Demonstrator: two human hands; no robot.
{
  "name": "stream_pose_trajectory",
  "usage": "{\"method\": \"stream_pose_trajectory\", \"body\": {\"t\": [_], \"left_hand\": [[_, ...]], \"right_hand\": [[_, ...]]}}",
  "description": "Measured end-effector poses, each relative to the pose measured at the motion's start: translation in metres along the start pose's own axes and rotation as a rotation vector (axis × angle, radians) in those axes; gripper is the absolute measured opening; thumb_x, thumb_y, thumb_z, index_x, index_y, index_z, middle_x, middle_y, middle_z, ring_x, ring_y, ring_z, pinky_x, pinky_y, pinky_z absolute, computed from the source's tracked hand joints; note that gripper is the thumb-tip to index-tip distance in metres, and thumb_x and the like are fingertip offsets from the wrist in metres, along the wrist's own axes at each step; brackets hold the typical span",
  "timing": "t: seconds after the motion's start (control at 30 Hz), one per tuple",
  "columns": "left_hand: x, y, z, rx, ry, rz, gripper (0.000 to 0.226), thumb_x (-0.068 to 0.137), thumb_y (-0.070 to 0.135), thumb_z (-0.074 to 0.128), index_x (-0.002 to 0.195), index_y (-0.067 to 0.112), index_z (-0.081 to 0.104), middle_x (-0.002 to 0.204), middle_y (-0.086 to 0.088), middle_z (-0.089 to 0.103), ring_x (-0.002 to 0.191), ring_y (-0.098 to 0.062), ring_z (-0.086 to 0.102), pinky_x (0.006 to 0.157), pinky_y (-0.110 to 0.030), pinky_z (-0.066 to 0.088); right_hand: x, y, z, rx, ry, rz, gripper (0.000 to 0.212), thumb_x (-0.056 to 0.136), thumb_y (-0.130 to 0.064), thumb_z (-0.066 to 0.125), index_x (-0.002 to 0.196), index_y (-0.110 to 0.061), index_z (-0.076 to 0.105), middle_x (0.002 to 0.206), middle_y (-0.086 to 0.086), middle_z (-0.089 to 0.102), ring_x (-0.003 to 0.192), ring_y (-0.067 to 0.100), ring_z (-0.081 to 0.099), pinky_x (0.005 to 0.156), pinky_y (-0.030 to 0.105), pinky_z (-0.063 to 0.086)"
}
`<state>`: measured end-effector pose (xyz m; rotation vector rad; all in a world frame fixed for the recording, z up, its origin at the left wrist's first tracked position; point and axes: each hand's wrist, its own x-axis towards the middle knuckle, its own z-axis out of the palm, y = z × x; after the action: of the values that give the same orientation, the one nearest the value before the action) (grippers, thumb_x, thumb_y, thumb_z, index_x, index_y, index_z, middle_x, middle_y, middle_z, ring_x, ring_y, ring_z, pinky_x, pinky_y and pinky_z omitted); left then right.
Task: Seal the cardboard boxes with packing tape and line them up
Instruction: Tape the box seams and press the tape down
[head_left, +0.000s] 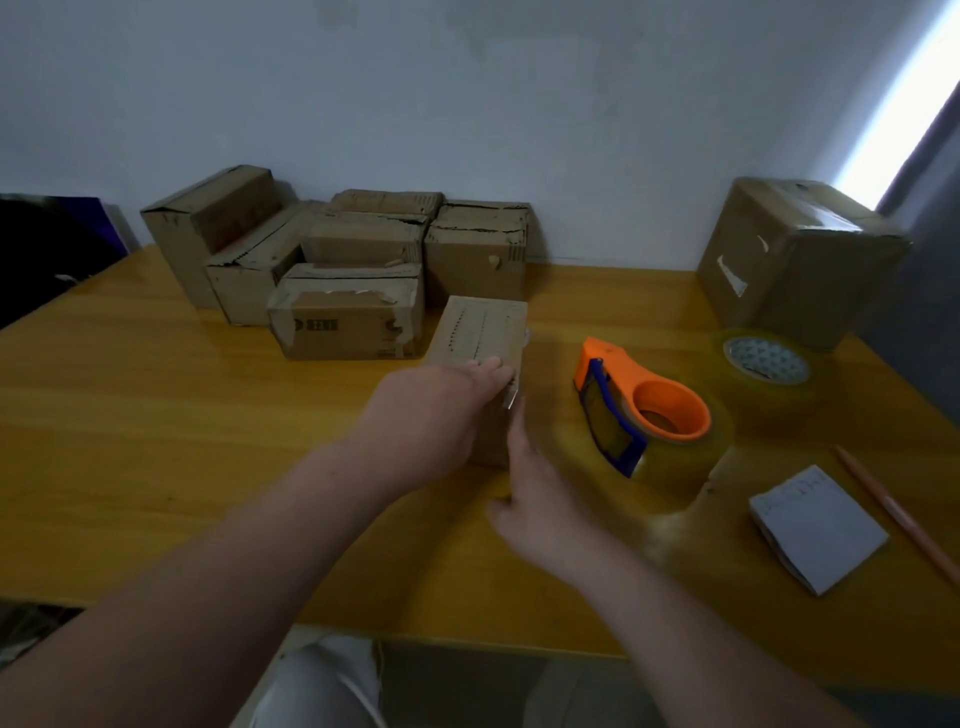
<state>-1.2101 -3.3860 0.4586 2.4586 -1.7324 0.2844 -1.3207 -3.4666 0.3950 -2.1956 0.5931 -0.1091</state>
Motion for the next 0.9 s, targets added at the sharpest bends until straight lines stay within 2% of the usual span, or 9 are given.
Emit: {"method": "stream_pose_trajectory", "body": {"t": [0.1, 0.2, 0.27, 0.33, 0.37, 0.43, 0.5, 0.77, 0.9], "left_hand": [[0.001, 0.002, 0.001, 0.032, -0.010, -0.019, 0.059, 0.098, 0.021, 0.044, 0.149, 0.037, 0.018, 0.154, 0.017, 0.026, 0.138, -0.003, 0.031, 0.104, -0.032, 0.043], [0.003, 0.005, -0.001, 0.070, -0.045, -0.064, 0.062, 0.097, 0.018, 0.048, 0.149, 0.037, 0.020, 0.153, 0.015, 0.029, 0.136, -0.007, 0.036, 0.101, -0.033, 0.045], [0.007, 0.007, -0.006, 0.080, -0.044, -0.075, 0.054, 0.095, 0.022, 0.051, 0.144, 0.037, 0.032, 0.146, 0.012, 0.043, 0.129, -0.011, 0.045, 0.097, -0.032, 0.046], [0.013, 0.008, -0.016, 0.063, 0.007, -0.104, 0.041, 0.096, 0.025, 0.051, 0.134, 0.035, 0.046, 0.130, 0.008, 0.057, 0.118, -0.014, 0.053, 0.092, -0.032, 0.048], [0.017, 0.007, -0.024, 0.030, 0.057, -0.124, 0.035, 0.096, 0.024, 0.050, 0.130, 0.035, 0.051, 0.123, 0.007, 0.061, 0.112, -0.014, 0.056, 0.090, -0.032, 0.049], [0.027, 0.005, -0.042, -0.067, 0.158, -0.133, 0.029, 0.098, 0.022, 0.046, 0.122, 0.031, 0.060, 0.113, 0.006, 0.066, 0.103, -0.014, 0.059, 0.085, -0.028, 0.049], [0.039, 0.000, -0.062, -0.143, 0.175, -0.094, 0.027, 0.097, 0.018, 0.049, 0.114, 0.025, 0.067, 0.110, 0.005, 0.068, 0.102, -0.013, 0.060, 0.084, -0.025, 0.044], [0.061, -0.005, -0.084, -0.317, -0.082, -0.023, 0.020, 0.090, 0.014, 0.059, 0.106, 0.023, 0.067, 0.084, 0.016, 0.059, 0.077, 0.004, 0.055, 0.075, -0.017, 0.048], [0.055, 0.000, -0.075, -0.316, -0.009, -0.099, 0.027, 0.089, 0.013, 0.057, 0.112, 0.023, 0.066, 0.094, 0.009, 0.065, 0.094, -0.009, 0.062, 0.080, -0.021, 0.046]], "right_hand": [[-0.004, 0.007, -0.007, -0.113, -0.053, 0.018, 0.096, 0.092, -0.009, 0.054, 0.149, -0.027, -0.021, 0.162, -0.003, 0.001, 0.136, 0.025, 0.037, 0.102, 0.026, 0.037], [-0.006, 0.007, -0.018, -0.113, -0.005, 0.011, 0.081, 0.094, -0.010, 0.053, 0.154, -0.024, 0.001, 0.160, -0.002, 0.015, 0.134, 0.013, 0.038, 0.105, 0.021, 0.032], [-0.005, 0.004, -0.029, -0.069, 0.064, -0.013, 0.076, 0.094, -0.013, 0.055, 0.153, -0.028, 0.011, 0.151, 0.004, 0.037, 0.091, -0.004, 0.049, 0.079, 0.014, 0.041], [-0.004, -0.002, -0.042, -0.029, 0.123, -0.051, 0.079, 0.092, -0.019, 0.061, 0.153, -0.032, 0.013, 0.142, 0.004, 0.048, 0.068, -0.006, 0.035, 0.066, 0.012, 0.036], [-0.005, -0.005, -0.050, -0.025, 0.147, -0.079, 0.085, 0.089, -0.024, 0.066, 0.153, -0.031, 0.010, 0.147, 0.001, 0.043, 0.073, -0.007, 0.040, 0.076, 0.014, 0.040], [-0.006, -0.012, -0.068, -0.010, 0.142, -0.142, 0.103, 0.081, -0.033, 0.075, 0.154, -0.032, 0.002, 0.158, -0.008, 0.021, 0.121, 0.004, 0.045, 0.104, 0.023, 0.032], [-0.007, -0.022, -0.086, 0.017, 0.093, -0.193, 0.123, 0.069, -0.039, 0.083, 0.152, -0.036, -0.008, 0.160, -0.014, 0.005, 0.145, 0.008, 0.013, 0.108, 0.021, 0.016], [-0.016, -0.034, -0.107, -0.034, -0.131, -0.157, 0.147, 0.058, -0.040, 0.090, 0.143, -0.039, -0.030, 0.160, -0.011, 0.008, 0.145, 0.013, 0.014, 0.117, 0.035, 0.020], [-0.016, -0.025, -0.095, 0.091, -0.072, -0.106, 0.141, 0.062, -0.039, 0.088, 0.148, -0.032, -0.022, 0.150, -0.016, 0.028, 0.138, 0.008, 0.027, 0.108, 0.026, 0.031]]}}
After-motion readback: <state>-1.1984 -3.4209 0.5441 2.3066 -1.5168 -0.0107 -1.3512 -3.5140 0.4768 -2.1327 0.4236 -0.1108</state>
